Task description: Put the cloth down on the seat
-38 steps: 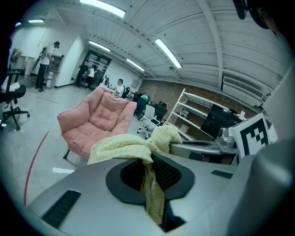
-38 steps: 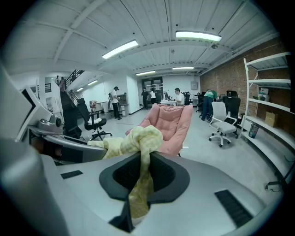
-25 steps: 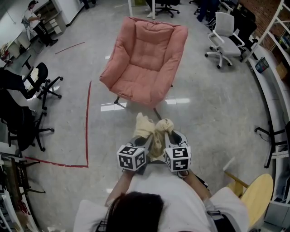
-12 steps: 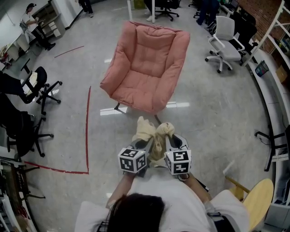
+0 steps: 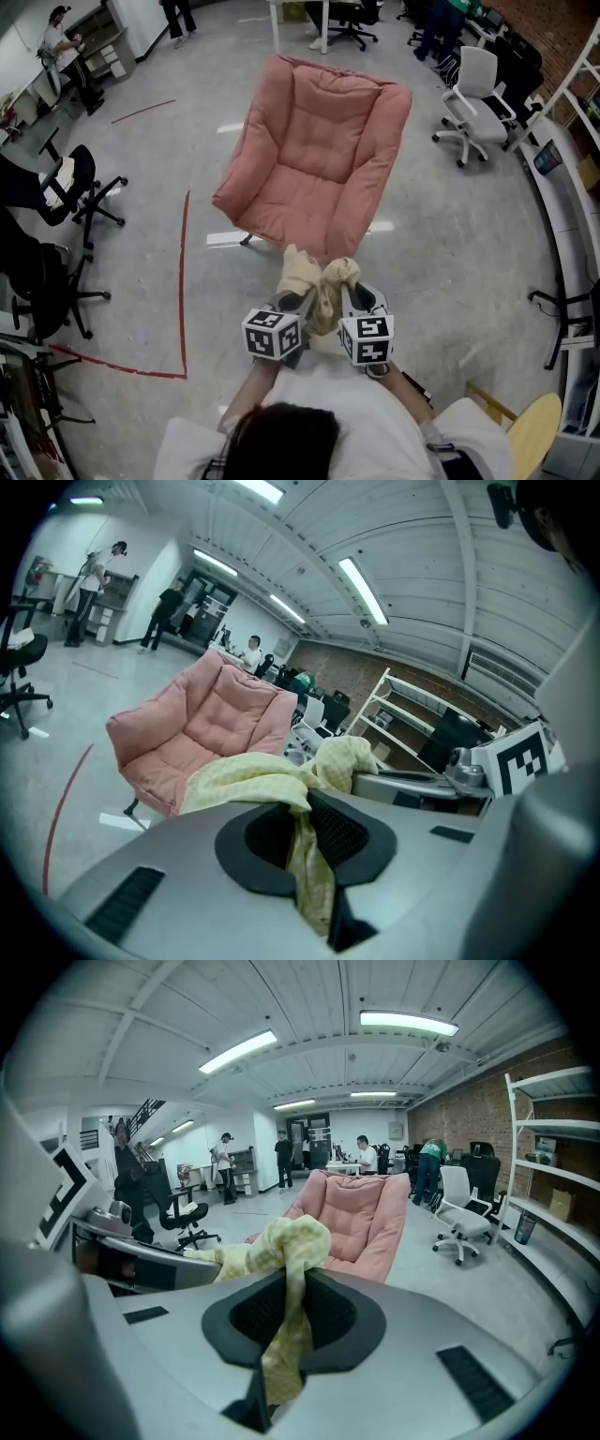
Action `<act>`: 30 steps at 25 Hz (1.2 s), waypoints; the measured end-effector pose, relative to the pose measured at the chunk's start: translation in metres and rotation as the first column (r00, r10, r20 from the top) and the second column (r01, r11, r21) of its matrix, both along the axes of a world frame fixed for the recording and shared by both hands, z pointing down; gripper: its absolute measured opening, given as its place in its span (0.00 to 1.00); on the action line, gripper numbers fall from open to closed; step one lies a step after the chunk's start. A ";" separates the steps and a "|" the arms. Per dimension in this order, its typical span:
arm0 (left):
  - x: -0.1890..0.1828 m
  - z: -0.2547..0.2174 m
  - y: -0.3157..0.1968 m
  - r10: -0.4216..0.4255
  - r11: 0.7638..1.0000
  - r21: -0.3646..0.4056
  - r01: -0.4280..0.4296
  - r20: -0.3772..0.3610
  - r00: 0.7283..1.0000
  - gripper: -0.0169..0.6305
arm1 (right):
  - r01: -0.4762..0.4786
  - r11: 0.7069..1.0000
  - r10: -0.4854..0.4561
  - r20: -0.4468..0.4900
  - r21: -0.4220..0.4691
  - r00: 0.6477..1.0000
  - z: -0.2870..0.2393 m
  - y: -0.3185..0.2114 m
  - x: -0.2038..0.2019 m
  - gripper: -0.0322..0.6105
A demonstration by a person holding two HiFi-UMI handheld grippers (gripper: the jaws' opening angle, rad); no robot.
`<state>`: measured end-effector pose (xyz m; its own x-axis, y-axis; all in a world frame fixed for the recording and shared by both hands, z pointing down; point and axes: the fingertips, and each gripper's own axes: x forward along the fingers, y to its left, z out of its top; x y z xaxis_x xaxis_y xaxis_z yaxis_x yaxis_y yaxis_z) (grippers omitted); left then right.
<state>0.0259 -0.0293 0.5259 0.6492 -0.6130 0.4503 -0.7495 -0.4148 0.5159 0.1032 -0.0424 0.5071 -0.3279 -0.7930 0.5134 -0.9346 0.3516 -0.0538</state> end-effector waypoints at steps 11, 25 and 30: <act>-0.053 0.003 -0.117 0.062 0.998 -0.008 -0.062 0.019 0.998 0.11 | -0.049 0.999 0.049 -0.004 -0.017 0.999 0.004 -0.114 -0.053 0.14; -0.088 0.003 -0.199 0.109 0.994 0.023 -0.109 -0.011 0.994 0.11 | -0.104 0.995 0.103 -0.039 -0.006 0.994 0.001 -0.184 -0.086 0.14; -0.086 0.002 -0.214 0.127 0.992 0.022 -0.127 -0.001 0.992 0.11 | -0.112 0.994 0.111 -0.017 -0.009 0.994 0.000 -0.202 -0.083 0.14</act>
